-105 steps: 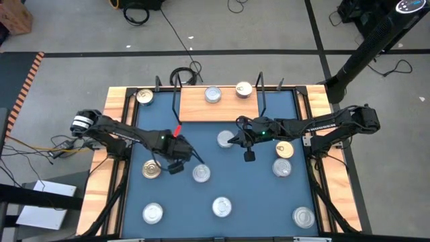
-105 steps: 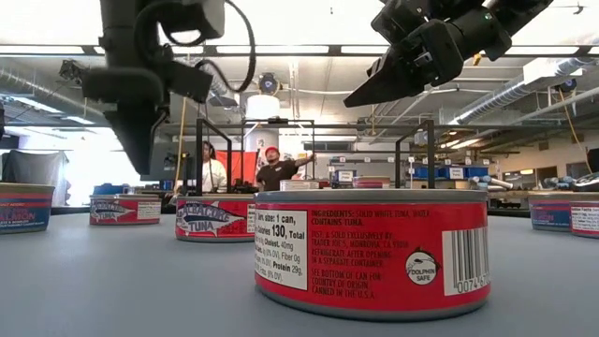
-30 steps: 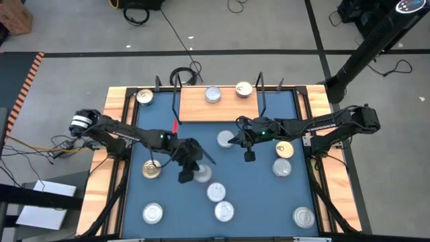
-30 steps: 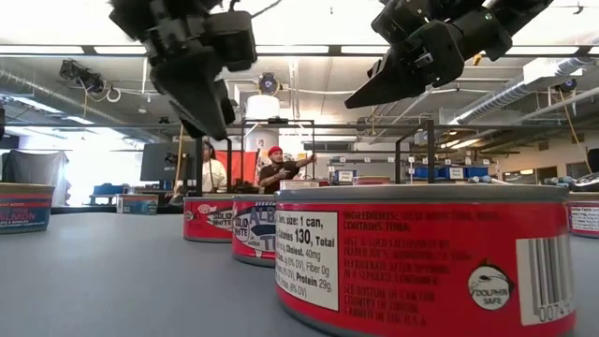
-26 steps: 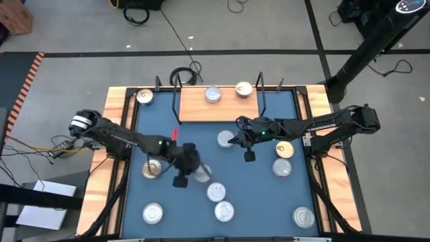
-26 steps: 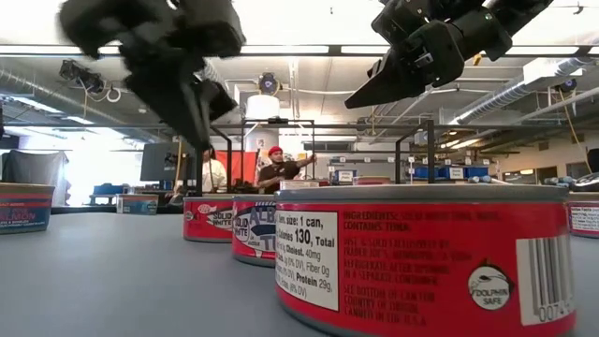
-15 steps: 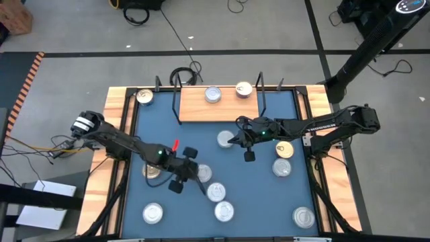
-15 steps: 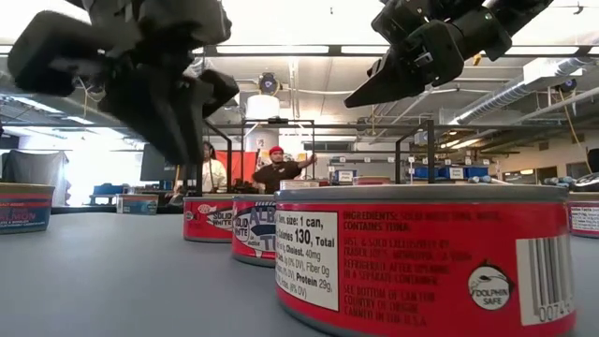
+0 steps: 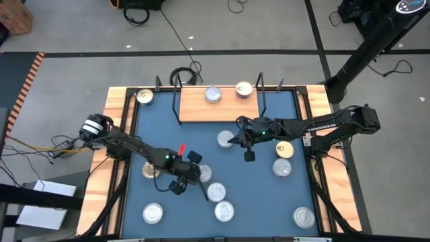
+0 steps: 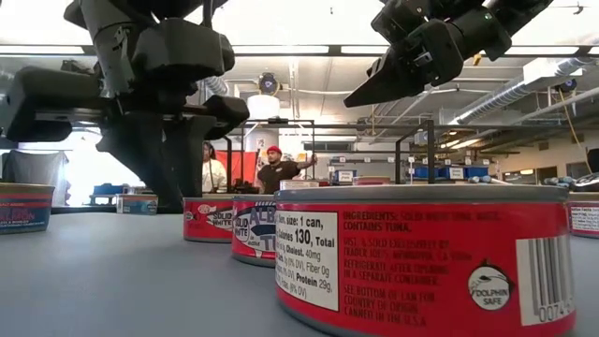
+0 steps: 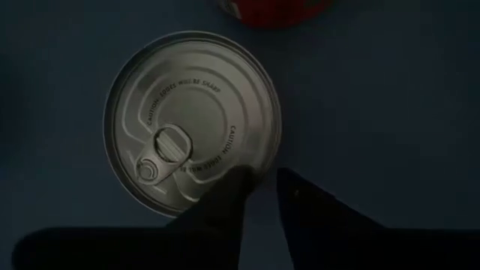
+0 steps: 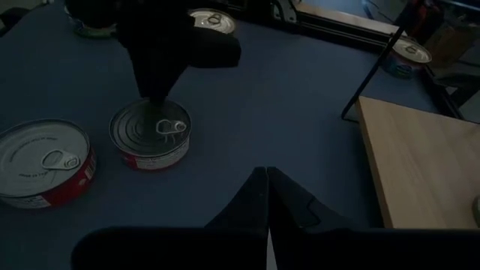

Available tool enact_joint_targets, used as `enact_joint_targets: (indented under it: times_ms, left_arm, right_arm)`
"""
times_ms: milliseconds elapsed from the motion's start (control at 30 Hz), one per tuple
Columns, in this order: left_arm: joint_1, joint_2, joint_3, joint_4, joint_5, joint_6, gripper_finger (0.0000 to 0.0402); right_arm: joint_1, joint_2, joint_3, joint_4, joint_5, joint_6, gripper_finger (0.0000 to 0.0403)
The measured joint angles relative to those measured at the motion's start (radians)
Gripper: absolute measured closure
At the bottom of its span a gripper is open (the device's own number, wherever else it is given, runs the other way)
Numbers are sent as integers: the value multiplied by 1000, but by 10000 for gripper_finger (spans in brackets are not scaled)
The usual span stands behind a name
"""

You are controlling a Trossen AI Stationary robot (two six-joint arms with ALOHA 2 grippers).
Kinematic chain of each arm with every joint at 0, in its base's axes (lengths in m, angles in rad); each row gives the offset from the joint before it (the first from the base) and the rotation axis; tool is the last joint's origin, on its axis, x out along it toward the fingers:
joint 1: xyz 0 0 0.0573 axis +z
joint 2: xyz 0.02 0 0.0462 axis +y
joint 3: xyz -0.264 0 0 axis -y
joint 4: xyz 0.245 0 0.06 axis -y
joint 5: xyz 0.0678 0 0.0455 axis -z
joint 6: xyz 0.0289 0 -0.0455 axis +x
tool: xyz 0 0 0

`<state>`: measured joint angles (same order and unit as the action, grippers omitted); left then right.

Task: Stack canned seafood by type on shelf
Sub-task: Put the red tuna can on the shelf

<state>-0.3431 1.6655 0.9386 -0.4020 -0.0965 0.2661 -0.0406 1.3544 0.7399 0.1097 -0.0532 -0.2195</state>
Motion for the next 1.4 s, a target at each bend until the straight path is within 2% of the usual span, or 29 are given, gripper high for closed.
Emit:
enact_joint_targets:
  times_ms: [267, 567, 733, 867, 1200, 1400]
  left_arm:
    - [0, 4, -1, 25, -11, -6, 395]
    - [41, -51, 29, -11, 83, -94, 399]
    - [90, -111, 38, -27, 96, -142, 400]
    - [130, -145, 39, -6, 162, -197, 400]
    - [208, -147, 39, 75, 359, -328, 401]
    - [236, -147, 38, 35, 376, -315, 400]
  right_arm:
    - [0, 0, 0, -1, 0, 0, 394]
    - [0, 0, 0, 0, 0, 0, 394]
    - [0, 0, 0, 0, 0, 0, 394]
    - [0, 0, 0, 1, 0, 0, 394]
    - [0, 0, 0, 0, 0, 7, 394]
    - [0, 0, 0, -2, 0, 7, 394]
